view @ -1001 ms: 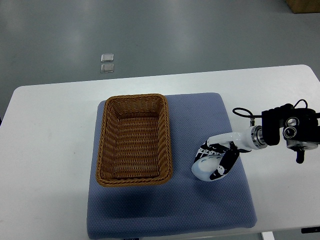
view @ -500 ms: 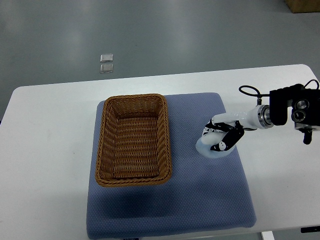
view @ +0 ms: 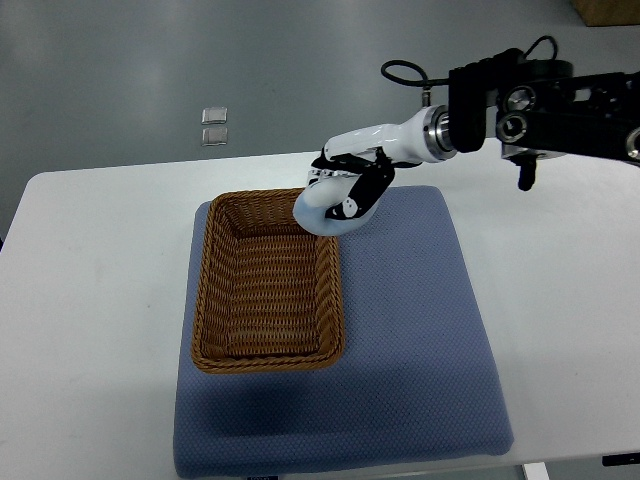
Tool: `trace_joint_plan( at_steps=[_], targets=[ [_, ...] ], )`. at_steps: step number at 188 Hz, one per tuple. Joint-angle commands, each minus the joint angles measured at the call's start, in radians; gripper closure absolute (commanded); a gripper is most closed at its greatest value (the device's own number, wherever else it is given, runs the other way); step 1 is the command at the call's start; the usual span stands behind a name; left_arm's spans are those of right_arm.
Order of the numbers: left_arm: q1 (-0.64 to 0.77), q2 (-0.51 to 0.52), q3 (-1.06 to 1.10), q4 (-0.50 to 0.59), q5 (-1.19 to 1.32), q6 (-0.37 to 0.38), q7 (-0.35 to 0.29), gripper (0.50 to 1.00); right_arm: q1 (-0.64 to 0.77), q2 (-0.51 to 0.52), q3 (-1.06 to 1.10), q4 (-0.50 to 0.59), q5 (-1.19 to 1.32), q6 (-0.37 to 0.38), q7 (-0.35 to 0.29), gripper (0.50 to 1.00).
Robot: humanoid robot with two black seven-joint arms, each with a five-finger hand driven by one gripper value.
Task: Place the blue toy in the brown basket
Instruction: 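Lift the plush toy with the right hand and carry it over the basket, then lower the toy into the wicker basket and open the right hand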
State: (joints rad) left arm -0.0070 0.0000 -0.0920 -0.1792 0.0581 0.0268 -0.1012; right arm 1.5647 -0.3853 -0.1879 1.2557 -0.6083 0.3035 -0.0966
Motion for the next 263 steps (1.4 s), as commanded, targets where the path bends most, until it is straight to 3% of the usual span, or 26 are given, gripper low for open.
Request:
trace_joint_plan(
  at_steps=[1, 31, 71, 128, 206, 263],
  targets=[
    [0.001, 0.0, 0.0, 0.001, 0.0, -0.001, 0.0, 0.5, 0.0, 0.112, -0.01, -0.076, 0.001, -0.006, 0.0, 0.914],
    [-0.001, 0.0, 0.0, 0.001, 0.0, -0.001, 0.0, 0.5, -0.012, 0.276, -0.013, -0.213, -0.002, -0.012, 0.0, 0.912],
    [-0.001, 0.0, 0.0, 0.001, 0.0, -0.001, 0.0, 0.5, -0.083, 0.385, -0.041, -0.321, -0.018, -0.017, 0.001, 0.904],
    [-0.001, 0.0, 0.0, 0.0, 0.0, -0.001, 0.0, 0.5, -0.187, 0.385, -0.041, -0.404, -0.1, -0.053, 0.002, 0.893],
    [-0.001, 0.0, 0.002, 0.0, 0.0, -0.001, 0.0, 0.5, -0.219, 0.385, -0.039, -0.414, -0.123, -0.075, 0.003, 0.785],
    [-0.001, 0.0, 0.0, 0.001, 0.0, -0.001, 0.0, 0.5, -0.218, 0.385, -0.034, -0.414, -0.114, -0.073, 0.003, 0.748]
  ],
)
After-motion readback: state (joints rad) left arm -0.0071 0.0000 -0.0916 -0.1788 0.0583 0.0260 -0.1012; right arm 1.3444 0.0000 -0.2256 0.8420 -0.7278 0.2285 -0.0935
